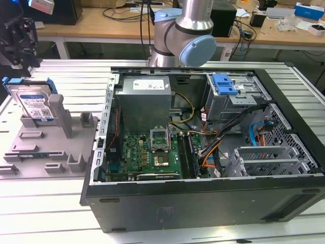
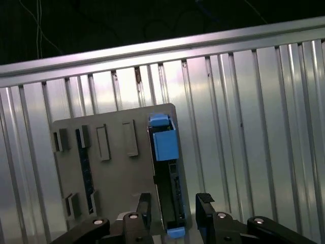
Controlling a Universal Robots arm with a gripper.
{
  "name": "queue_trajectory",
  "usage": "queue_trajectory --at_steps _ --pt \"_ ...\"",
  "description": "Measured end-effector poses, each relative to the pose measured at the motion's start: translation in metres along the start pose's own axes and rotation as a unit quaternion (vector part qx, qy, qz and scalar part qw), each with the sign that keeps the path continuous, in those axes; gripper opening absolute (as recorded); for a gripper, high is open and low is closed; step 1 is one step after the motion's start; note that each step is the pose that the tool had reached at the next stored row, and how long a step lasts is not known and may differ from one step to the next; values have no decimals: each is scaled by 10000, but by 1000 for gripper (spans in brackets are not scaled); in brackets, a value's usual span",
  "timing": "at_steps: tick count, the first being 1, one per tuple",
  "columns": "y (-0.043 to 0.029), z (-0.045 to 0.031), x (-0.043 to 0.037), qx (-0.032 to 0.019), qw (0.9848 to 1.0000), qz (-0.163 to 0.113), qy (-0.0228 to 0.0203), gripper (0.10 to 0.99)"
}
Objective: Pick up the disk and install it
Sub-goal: 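Pick up the disk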
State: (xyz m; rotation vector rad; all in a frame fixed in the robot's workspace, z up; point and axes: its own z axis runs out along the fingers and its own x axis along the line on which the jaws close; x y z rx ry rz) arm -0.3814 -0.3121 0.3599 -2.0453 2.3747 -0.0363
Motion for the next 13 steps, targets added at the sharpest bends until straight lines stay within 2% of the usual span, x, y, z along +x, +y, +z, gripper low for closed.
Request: queue_trajectory --at_steps 2,5,8,13 --pt "130 7 19 0 10000 -19 -1 482" --pt "226 21 34 1 10000 -74 -2 482" --pt "252 45 38 -2 9998 -213 -5 482" --pt "274 87 40 -12 9980 -637 -12 482"
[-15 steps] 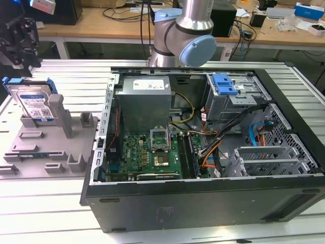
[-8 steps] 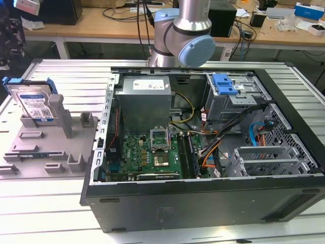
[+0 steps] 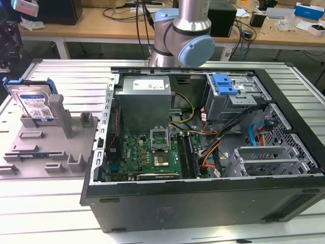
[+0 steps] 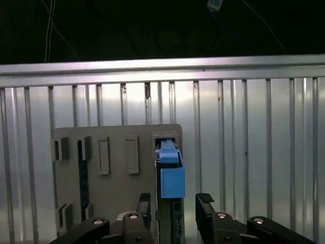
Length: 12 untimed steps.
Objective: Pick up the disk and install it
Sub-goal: 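Pick up the disk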
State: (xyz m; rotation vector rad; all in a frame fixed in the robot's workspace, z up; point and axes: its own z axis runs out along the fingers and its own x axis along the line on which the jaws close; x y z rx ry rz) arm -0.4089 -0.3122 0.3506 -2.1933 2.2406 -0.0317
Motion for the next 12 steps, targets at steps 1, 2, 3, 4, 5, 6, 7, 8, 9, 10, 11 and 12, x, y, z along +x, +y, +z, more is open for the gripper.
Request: queue_trajectory --at_steps 1,2,3,4,5,6,7,8,9,10,11,12 --pt "9 6 0 -3 10000 -48 -1 482" --pt "19 10 -1 -4 10000 -75 -1 482" --pt "31 14 0 -6 10000 -97 -2 482" --pt "49 19 -1 -8 9999 -115 -2 482" --pt "59 23 -5 -8 9999 -118 -2 482" --pt "65 26 -10 -7 9999 -118 -2 482" --pt "66 30 -16 -8 9999 -119 -2 482" --pt "67 33 -15 -10 9999 -121 -2 482" --pt "67 34 -16 -11 9999 -121 -2 482" --pt "67 34 -16 -10 9999 -121 -2 482" --pt "67 34 -16 -10 9999 -121 -2 482" --pt "67 34 -16 -10 9999 -121 -2 482"
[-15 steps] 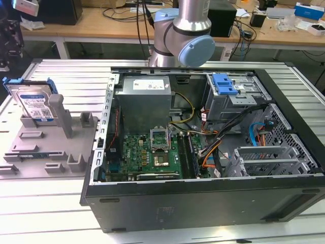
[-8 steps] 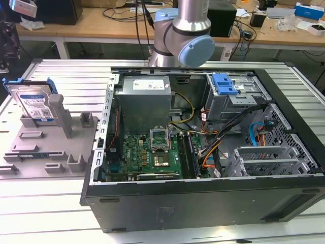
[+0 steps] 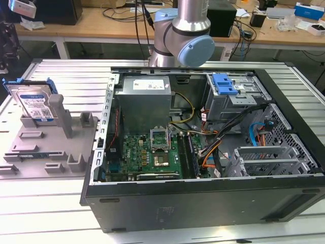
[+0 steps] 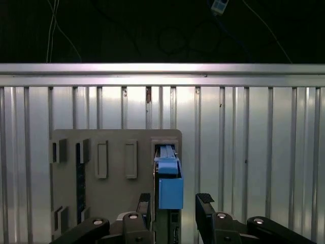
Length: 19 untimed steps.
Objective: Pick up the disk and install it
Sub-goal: 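Pick up the disk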
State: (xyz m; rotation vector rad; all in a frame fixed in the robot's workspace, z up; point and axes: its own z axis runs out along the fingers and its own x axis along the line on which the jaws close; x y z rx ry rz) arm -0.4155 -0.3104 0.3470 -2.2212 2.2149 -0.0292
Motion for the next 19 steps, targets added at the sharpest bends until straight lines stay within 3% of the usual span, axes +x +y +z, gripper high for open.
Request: queue_trajectory --at_steps 12,19 --pt "1 39 1 -4 9997 263 9 482" --pt "0 40 1 -4 9996 269 10 482"
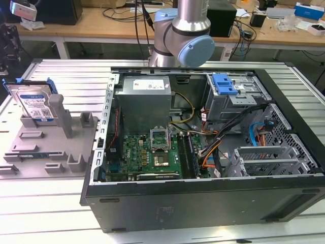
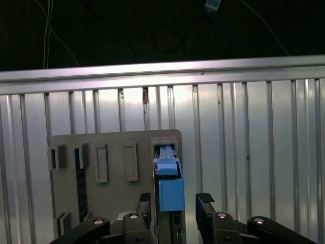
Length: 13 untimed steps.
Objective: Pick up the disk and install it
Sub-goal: 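Pick up the disk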
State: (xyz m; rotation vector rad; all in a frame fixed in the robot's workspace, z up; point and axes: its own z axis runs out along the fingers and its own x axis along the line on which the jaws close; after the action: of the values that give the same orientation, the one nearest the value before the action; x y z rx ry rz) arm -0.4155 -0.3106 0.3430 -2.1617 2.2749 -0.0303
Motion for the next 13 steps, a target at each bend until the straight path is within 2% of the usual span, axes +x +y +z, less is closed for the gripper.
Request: queue_trajectory --at_steps 8,13 --pt "0 12 0 1 10000 0 26 482" --pt "1 34 0 4 10000 -1 73 482"
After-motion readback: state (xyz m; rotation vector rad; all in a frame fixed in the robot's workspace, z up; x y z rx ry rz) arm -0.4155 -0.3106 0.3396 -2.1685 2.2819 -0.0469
